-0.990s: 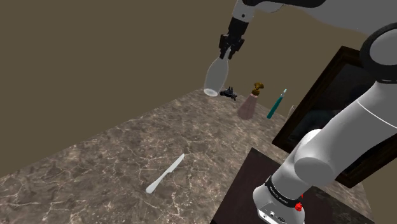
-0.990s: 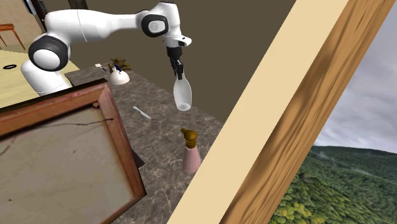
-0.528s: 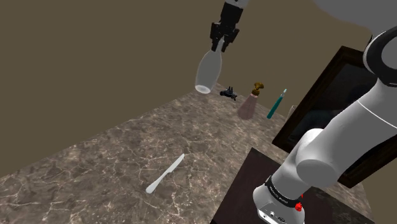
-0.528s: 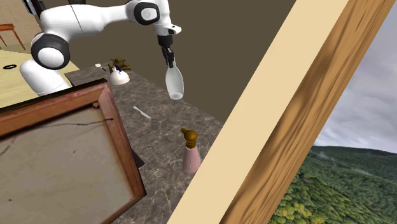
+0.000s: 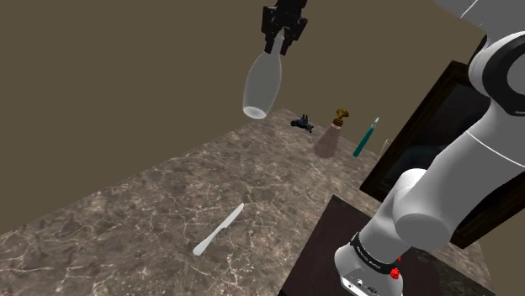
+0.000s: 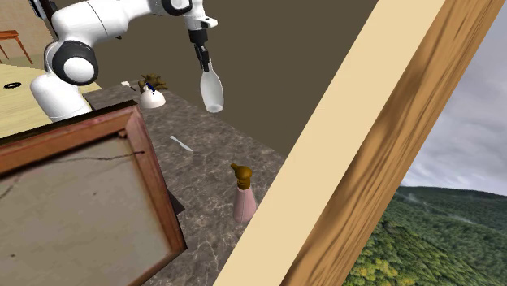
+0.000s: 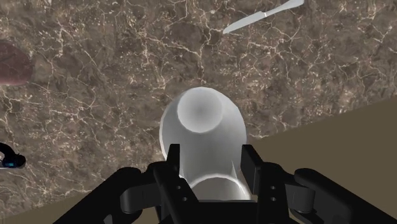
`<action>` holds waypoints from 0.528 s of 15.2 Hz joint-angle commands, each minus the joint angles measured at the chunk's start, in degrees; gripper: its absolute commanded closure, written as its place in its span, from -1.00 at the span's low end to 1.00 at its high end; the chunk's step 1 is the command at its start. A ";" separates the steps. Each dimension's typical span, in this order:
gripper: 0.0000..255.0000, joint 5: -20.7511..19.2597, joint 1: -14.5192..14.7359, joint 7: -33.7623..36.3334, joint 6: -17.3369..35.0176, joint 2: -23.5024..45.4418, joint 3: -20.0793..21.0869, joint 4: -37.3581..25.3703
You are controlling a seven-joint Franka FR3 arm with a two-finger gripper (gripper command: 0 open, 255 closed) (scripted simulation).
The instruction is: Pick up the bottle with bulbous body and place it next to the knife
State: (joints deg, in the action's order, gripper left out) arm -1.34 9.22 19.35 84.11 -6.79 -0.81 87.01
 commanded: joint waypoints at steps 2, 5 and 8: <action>1.00 -0.06 1.77 4.08 -3.19 2.26 2.32 -5.37; 1.00 -0.38 3.65 7.97 -6.62 5.47 4.48 -11.90; 1.00 -0.64 4.75 10.10 -7.67 6.99 5.62 -14.40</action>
State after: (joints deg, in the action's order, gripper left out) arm -1.93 13.76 28.97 76.60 -0.06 4.59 73.04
